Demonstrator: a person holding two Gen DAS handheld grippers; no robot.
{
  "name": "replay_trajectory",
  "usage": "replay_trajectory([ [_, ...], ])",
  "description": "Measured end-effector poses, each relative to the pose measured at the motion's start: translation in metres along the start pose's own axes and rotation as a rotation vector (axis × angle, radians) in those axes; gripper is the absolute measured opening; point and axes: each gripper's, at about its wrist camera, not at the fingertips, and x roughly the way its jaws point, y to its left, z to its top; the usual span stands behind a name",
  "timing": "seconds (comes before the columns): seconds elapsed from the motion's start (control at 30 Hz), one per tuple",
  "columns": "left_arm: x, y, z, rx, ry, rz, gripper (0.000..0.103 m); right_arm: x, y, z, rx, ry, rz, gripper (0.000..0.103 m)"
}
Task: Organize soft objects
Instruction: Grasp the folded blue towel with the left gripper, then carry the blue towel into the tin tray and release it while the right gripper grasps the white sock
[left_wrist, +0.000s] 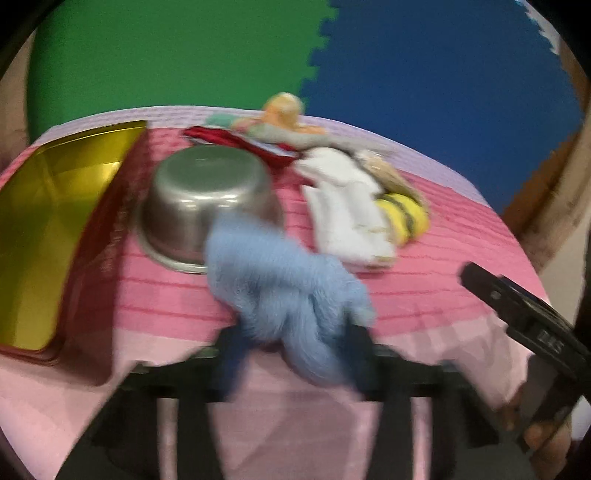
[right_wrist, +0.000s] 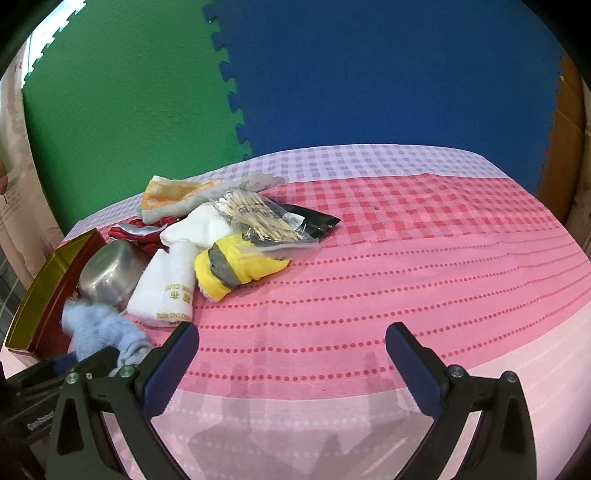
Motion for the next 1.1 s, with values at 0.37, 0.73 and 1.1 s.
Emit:
replay_trajectory([
  [0.37,-0.016,-0.027,-0.008,0.093,-0.03,0.038,0.018,0.005,-0.003,0.001,0.015,0.037,0.032,0.103],
  [0.73,-0.097,0.013,0.007,-0.061,-0.056,0.116,0.018,0.004,0.054,0.005,-0.06,0.159,0.255,0.1],
  [1.1,-0.143,0.046,0.018,-0.13,-0.132,0.147,0.019,0.037,0.109,0.018,-0.031,0.293,0.239,0.081],
])
